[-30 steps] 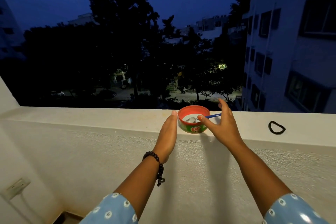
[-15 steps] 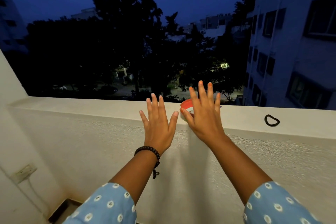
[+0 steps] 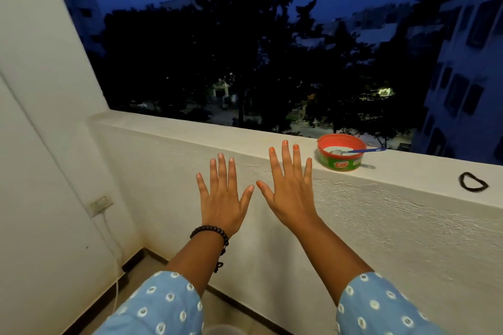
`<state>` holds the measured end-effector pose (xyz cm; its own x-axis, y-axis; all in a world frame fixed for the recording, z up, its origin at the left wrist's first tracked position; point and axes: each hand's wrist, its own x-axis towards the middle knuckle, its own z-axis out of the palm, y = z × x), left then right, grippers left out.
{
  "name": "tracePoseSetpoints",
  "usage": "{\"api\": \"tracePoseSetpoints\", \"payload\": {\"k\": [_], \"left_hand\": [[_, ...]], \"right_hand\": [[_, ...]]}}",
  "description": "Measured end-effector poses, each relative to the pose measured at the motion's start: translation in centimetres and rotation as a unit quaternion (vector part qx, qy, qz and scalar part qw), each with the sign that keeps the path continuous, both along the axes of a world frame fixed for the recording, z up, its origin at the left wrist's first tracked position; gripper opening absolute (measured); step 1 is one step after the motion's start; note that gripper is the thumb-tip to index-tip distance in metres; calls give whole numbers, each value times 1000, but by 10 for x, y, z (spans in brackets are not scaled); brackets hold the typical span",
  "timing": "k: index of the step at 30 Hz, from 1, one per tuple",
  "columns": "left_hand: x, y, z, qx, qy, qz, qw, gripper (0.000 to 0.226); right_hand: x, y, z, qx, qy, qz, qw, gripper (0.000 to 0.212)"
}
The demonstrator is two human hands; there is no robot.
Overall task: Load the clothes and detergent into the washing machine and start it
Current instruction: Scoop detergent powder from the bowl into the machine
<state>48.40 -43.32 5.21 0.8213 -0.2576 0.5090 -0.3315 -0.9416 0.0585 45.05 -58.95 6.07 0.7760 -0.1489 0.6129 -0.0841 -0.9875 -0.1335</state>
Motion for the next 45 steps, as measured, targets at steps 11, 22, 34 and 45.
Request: {"api": "tracePoseSetpoints", "payload": {"k": [11, 22, 34, 45], "left_hand": [[-29, 94, -75, 60, 63, 106, 991, 81], [-85, 163, -116, 61, 130, 176, 974, 81], [-138, 242, -136, 42, 137, 251, 957, 81], [-198, 331, -135, 16, 148, 319, 936, 81]], "right_hand": [[-2, 72, -79, 27, 96, 66, 993, 80], [-17, 144, -121, 6, 160, 156, 975, 82], [-42, 232, -136, -28, 184, 238, 953, 82], [-85, 331, -133, -28, 180, 327, 927, 81]]}}
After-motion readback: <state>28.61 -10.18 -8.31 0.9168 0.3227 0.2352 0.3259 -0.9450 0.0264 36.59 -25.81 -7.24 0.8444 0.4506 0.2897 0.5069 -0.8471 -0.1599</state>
